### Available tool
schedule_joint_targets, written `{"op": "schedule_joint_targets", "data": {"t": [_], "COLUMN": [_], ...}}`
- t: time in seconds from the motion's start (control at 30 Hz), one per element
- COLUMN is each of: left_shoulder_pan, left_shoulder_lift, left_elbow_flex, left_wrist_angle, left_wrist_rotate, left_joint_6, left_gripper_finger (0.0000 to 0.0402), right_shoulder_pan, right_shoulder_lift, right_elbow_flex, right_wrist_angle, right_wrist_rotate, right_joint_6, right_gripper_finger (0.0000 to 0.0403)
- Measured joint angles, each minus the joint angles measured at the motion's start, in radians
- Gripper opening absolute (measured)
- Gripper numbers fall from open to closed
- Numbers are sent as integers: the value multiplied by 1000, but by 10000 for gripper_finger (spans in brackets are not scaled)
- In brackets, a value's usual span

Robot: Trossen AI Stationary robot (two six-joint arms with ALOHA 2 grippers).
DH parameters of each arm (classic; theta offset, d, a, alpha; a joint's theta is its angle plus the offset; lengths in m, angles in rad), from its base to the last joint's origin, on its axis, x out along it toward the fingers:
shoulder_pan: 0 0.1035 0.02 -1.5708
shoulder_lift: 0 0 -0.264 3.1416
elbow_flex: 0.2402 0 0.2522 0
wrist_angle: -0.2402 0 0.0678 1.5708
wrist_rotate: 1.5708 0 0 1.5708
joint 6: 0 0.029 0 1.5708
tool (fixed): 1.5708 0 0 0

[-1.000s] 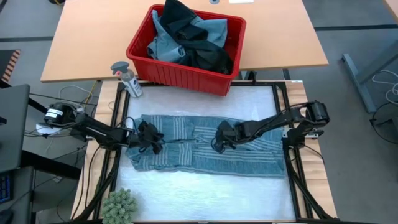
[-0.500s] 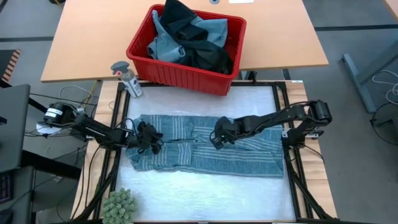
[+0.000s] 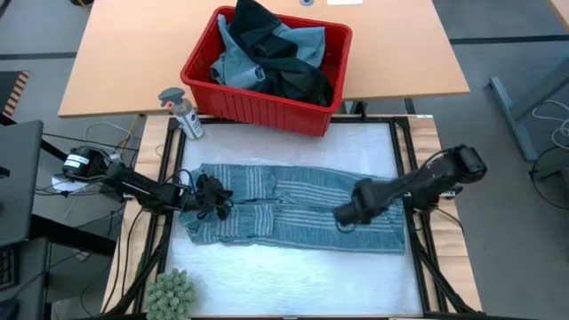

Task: Fold Laundry from Bin
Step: Fold the light blue shirt

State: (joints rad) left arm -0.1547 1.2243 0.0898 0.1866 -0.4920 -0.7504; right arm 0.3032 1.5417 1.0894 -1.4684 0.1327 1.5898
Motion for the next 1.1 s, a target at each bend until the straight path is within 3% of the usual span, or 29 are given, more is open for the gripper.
{"op": "schedule_joint_targets", "data": {"t": [0.17,0.3,0.5,0.63,0.8,0.97,1.1], "left_shoulder_pan": [0,-3,-2,-1,-12,-56,-62], "left_shoulder_lift": [-44,-126,-203,-207,-178,-87,-1], "left_elbow_flex": [30,134,389,518,528,470,434], "left_wrist_angle": [-80,-199,-598,-737,-662,-658,-561], "left_wrist_rotate": [54,178,164,151,365,225,263], "left_joint_6": [-13,10,148,179,74,12,25], "left_gripper_finger": [0,0,0,0,0,0,0], "right_shoulder_pan": [128,206,252,251,251,251,251], "right_shoulder_lift": [0,1,-18,-42,-44,-45,-45], "right_elbow_flex": [-79,-139,-194,-223,-229,-229,-229], "right_wrist_angle": [23,34,87,231,312,332,337], "right_wrist_rotate": [-156,-298,-346,-299,-213,-162,-162], "right_joint_6": [299,434,548,569,582,577,575], "right_gripper_finger": [98,155,235,243,234,226,223]}}
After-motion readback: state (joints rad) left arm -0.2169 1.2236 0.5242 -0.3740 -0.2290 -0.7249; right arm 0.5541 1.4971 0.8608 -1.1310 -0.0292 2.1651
